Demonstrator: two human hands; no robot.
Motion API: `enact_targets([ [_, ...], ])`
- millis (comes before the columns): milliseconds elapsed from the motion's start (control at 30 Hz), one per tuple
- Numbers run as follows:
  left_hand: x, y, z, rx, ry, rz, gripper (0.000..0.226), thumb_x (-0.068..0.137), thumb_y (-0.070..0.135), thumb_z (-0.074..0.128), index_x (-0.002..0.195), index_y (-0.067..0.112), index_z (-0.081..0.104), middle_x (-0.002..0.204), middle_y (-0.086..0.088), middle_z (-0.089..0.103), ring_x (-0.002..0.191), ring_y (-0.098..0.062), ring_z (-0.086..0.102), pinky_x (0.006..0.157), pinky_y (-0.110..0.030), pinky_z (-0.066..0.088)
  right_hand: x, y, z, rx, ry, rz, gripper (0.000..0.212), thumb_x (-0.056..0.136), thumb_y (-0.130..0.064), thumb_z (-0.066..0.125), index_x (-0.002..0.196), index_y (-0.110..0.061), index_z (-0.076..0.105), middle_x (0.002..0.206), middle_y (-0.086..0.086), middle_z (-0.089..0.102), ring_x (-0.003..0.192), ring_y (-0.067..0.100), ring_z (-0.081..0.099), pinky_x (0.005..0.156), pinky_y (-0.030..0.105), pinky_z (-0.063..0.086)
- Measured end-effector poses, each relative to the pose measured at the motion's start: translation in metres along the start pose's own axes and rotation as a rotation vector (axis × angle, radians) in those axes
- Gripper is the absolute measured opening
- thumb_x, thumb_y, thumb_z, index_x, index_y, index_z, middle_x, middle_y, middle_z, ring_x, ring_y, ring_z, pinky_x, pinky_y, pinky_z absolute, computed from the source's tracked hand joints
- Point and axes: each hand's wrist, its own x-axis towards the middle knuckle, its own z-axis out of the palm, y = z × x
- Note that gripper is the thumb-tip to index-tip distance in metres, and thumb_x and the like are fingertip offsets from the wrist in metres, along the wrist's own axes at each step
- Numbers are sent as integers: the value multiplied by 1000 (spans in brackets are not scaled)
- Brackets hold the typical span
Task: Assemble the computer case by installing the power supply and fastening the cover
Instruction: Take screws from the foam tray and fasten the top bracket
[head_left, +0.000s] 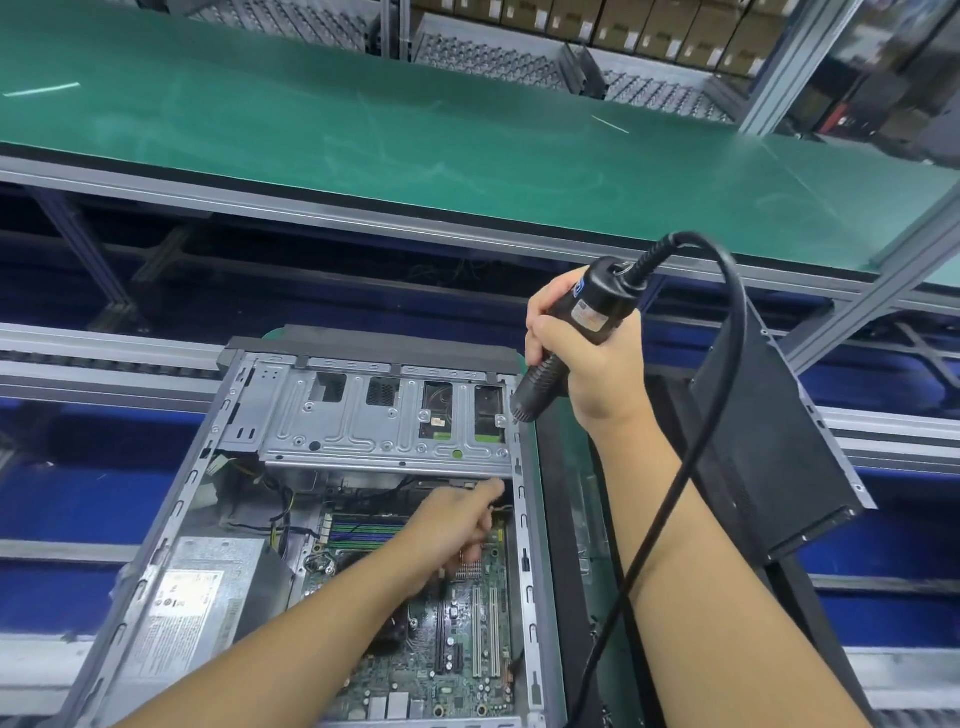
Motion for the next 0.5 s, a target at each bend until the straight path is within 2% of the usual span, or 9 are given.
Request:
enact_targets([
  [67, -1, 0, -1, 466, 236, 418, 40, 92, 46, 57, 60, 26, 44, 49, 13, 45, 47, -2, 40, 51, -25, 34, -4, -2, -2, 10, 29, 8, 11, 77, -7, 64, 81, -17, 65, 67, 6, 60, 55, 26, 52, 64, 38, 49],
  [100, 0, 4, -4, 678, 374, 629, 33, 91, 44, 59, 64, 28, 47, 57, 14, 50, 55, -2, 45, 53, -26, 37, -6, -3, -3, 17, 46, 11, 12, 76, -8, 64, 80, -20, 66, 67, 6, 60, 55, 25, 52, 65, 40, 49],
  [133, 3, 7, -8, 865, 462, 788, 19, 90, 43, 60, 75, 32, 55, 72, 16, 57, 68, -4, 51, 59, -28, 42, -9, -4, -4, 20, 58, 13, 14, 76, -9, 64, 79, -23, 67, 67, 6, 60, 56, 25, 52, 66, 42, 49],
  [167, 8, 10, -11, 1025, 497, 879, 13, 90, 44, 61, 94, 31, 63, 92, 15, 63, 84, -9, 56, 67, -31, 46, -12, -5, -6, 20, 64, 13, 15, 76, -10, 65, 78, -25, 67, 67, 6, 60, 56, 26, 52, 66, 42, 48],
  [200, 15, 12, -14, 1158, 471, 877, 29, 91, 45, 61, 114, 29, 64, 111, 10, 63, 98, -14, 57, 76, -35, 48, -15, -5, -7, 21, 65, 15, 16, 76, -10, 65, 78, -26, 67, 67, 5, 61, 56, 26, 52, 67, 42, 48],
  [233, 21, 12, -17, 1249, 418, 836, 39, 92, 46, 59, 127, 29, 61, 125, 8, 60, 109, -18, 55, 82, -36, 46, -17, -6, -8, 21, 62, 17, 15, 76, -10, 65, 78, -25, 67, 67, 5, 61, 57, 25, 52, 68, 42, 48],
  [267, 26, 12, -19, 1306, 403, 813, 41, 93, 48, 58, 131, 31, 59, 130, 8, 58, 115, -19, 53, 85, -36, 45, -20, -6, -9, 24, 60, 18, 15, 76, -10, 65, 78, -25, 67, 67, 6, 61, 57, 25, 52, 68, 42, 49],
  [500, 30, 10, -20, 1465, 459, 866, 37, 91, 50, 63, 122, 30, 65, 125, 7, 63, 110, -23, 58, 79, -40, 48, -36, -11, -29, 28, 95, 11, 21, 77, -8, 64, 76, -29, 66, 68, 7, 60, 57, 28, 52, 69, 44, 48],
])
